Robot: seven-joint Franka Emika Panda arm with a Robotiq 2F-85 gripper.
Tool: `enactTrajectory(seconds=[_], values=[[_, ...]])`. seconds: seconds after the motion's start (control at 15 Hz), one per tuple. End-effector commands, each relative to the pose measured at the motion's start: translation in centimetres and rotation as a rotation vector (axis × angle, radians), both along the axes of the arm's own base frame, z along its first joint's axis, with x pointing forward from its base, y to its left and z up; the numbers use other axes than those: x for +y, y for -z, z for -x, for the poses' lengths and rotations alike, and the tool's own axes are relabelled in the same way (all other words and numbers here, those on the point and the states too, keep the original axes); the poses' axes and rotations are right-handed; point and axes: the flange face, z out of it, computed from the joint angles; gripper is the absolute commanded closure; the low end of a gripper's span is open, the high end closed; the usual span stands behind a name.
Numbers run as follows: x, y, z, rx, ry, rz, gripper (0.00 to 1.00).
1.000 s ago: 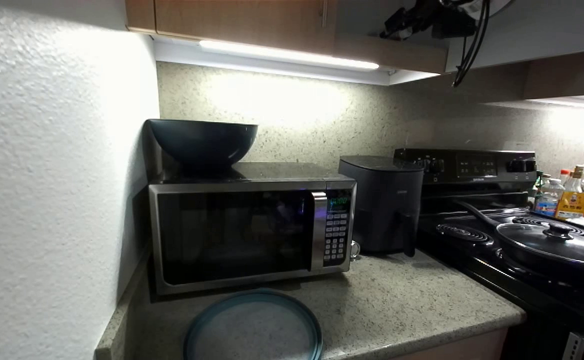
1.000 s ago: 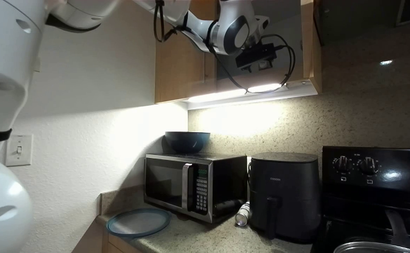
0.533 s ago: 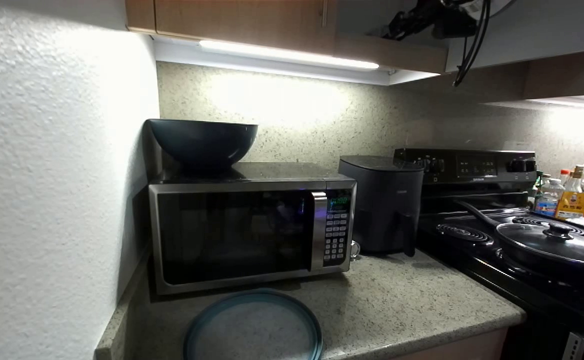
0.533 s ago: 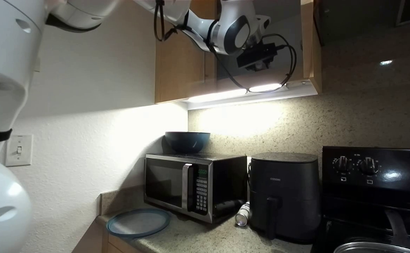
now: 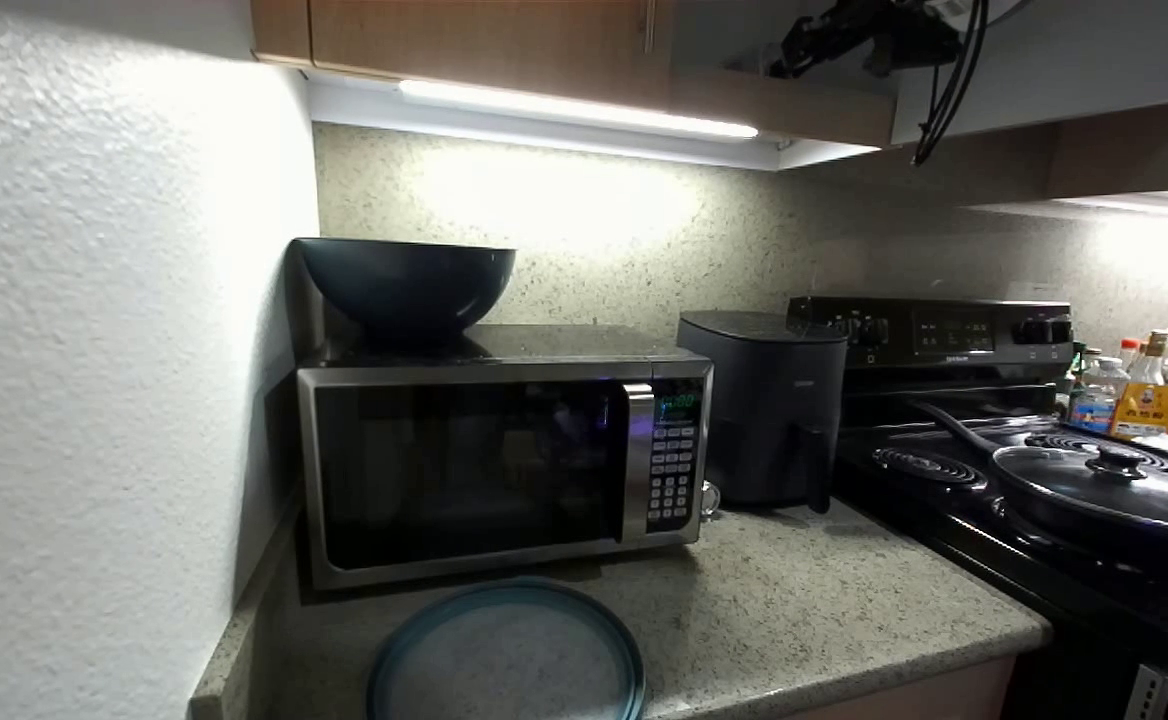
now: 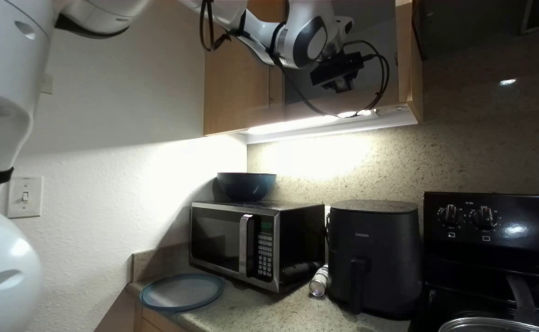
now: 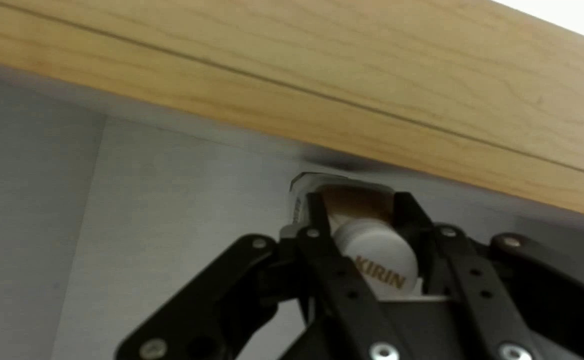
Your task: Take the bottle out of the open cabinet and place it on the countertop next to the microwave
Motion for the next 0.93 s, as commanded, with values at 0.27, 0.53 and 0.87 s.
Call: enactTrajectory(seconds=[0.27,0.53,0.87], values=[[3.6,-4.4,8.5,-0.072,0.0,0.121,0.87],[5.6,-5.4,13.3,-0.051,0.033,0.086,0.87],[6.5,-6.1,14.9,-0.071,0.09,0.005,0.63]])
